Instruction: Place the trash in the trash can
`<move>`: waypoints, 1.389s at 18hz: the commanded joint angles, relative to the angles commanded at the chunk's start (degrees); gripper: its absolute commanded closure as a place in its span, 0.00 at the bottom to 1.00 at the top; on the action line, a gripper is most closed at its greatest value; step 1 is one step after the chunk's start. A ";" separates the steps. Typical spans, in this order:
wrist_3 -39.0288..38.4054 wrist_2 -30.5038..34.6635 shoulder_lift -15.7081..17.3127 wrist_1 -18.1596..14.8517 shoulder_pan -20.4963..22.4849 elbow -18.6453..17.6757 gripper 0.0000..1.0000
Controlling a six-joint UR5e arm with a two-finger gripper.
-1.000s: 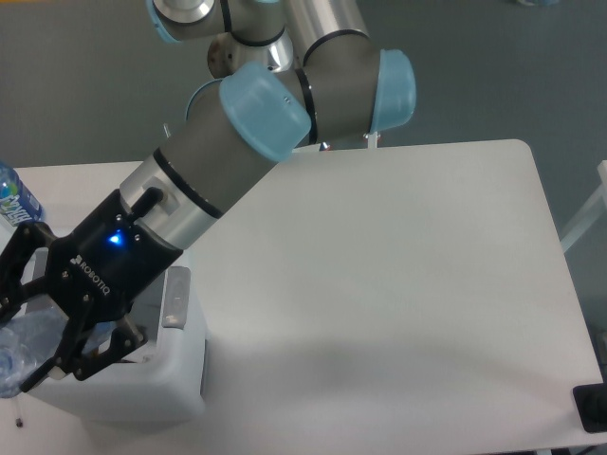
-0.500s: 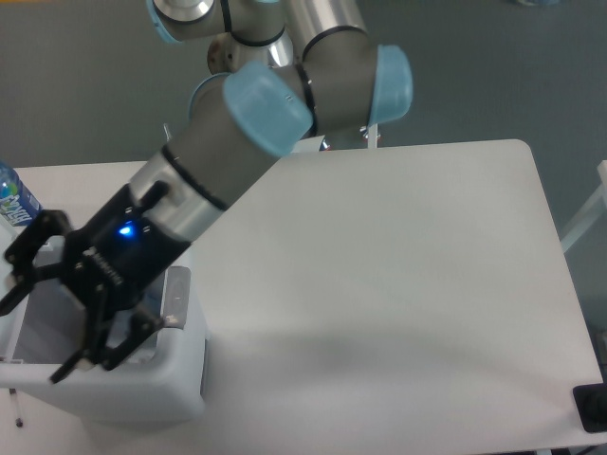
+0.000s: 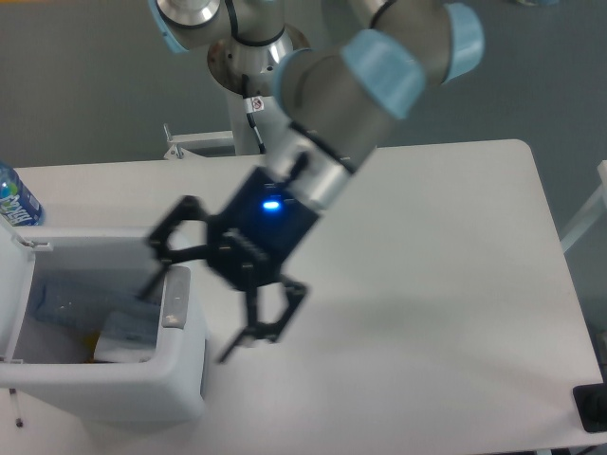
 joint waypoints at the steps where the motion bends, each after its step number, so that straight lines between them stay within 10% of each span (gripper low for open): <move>1: 0.00 0.00 0.35 0.00 0.97 0.09 0.00; 25: 29.78 38.55 -0.97 -2.55 12.32 -10.72 0.00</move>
